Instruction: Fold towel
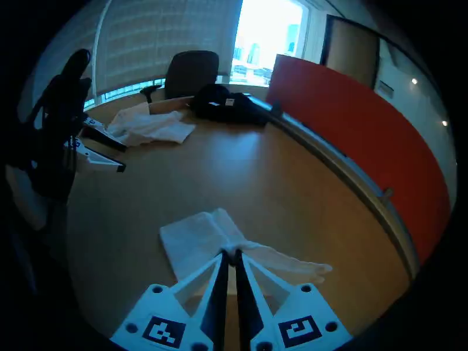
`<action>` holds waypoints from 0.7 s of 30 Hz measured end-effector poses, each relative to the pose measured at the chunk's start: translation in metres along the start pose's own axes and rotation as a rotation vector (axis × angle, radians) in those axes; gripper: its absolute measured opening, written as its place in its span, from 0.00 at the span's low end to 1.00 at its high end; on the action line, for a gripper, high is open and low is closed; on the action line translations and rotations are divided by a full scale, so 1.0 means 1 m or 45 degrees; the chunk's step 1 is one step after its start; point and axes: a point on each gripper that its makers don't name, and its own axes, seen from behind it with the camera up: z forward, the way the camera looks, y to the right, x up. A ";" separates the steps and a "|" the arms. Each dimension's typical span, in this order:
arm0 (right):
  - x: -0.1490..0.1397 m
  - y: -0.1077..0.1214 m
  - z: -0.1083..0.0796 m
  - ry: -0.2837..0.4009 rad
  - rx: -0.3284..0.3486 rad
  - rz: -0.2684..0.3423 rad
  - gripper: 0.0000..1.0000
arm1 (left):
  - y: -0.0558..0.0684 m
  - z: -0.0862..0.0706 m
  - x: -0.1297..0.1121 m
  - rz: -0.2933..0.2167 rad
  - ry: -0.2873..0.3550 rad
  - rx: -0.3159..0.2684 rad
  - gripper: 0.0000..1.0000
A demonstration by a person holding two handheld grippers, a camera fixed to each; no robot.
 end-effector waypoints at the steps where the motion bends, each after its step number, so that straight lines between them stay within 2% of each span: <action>1: 0.001 -0.002 0.003 0.000 0.009 -0.001 0.08 | 0.000 0.000 0.000 -0.001 0.002 0.000 0.92; 12: 0.010 -0.041 0.043 -0.026 0.144 0.006 0.08 | -0.005 -0.008 -0.006 -0.014 0.008 -0.003 0.92; 21: -0.002 -0.072 0.078 -0.094 0.240 0.068 0.08 | -0.004 -0.008 -0.010 -0.045 0.038 -0.013 0.92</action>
